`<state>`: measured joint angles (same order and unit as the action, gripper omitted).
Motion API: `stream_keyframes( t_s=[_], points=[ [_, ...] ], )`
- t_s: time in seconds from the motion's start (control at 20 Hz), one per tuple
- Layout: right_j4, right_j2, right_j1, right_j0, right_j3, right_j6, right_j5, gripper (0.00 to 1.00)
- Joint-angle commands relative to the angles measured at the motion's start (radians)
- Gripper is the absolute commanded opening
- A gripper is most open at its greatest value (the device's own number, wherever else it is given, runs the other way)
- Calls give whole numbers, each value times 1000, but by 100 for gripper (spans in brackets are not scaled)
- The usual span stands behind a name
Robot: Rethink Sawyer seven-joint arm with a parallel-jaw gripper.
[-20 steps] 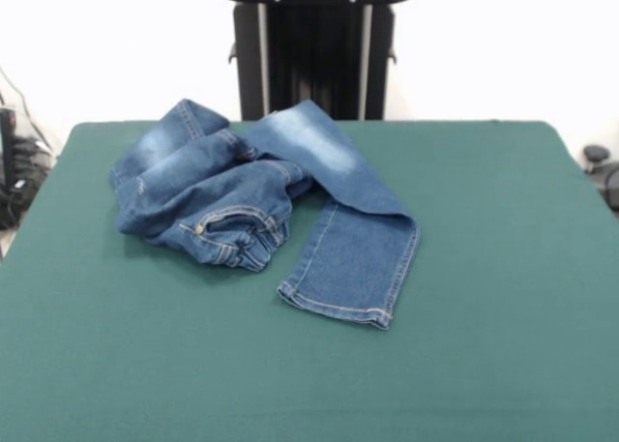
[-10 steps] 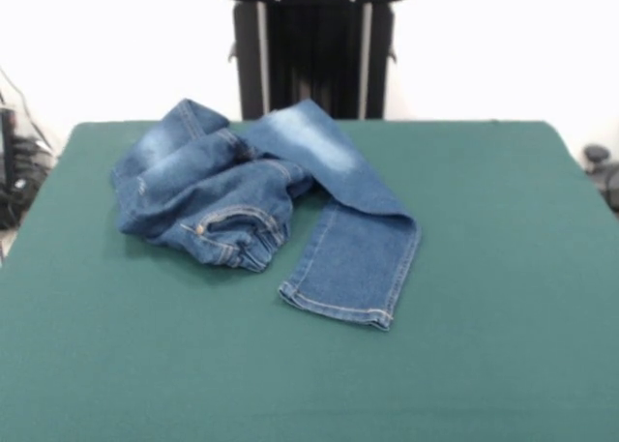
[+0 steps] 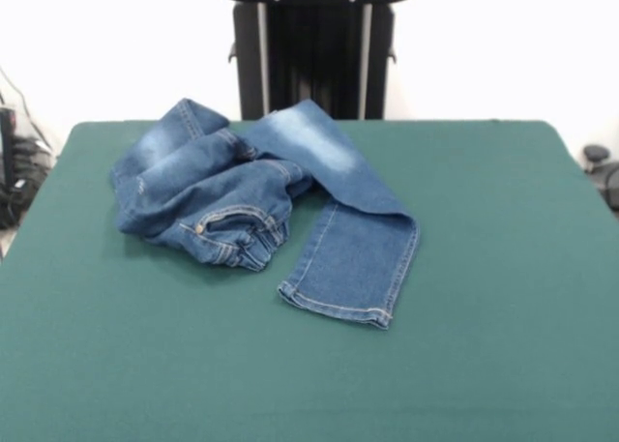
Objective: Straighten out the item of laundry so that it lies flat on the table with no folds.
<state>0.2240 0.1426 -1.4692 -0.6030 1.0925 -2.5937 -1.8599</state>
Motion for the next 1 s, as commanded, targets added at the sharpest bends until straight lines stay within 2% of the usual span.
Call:
stream_keyframes(
  t_s=[0.05,0.25,0.4,0.65,1.0],
  points=[
    [-66,-7,-24,54,267,294,155,100],
    [-78,-31,-33,62,348,295,258,100],
    [-78,-35,-34,63,366,301,284,100],
    [-62,-21,-35,55,357,313,273,100],
    [-83,-11,-25,43,357,339,237,100]
  ],
)
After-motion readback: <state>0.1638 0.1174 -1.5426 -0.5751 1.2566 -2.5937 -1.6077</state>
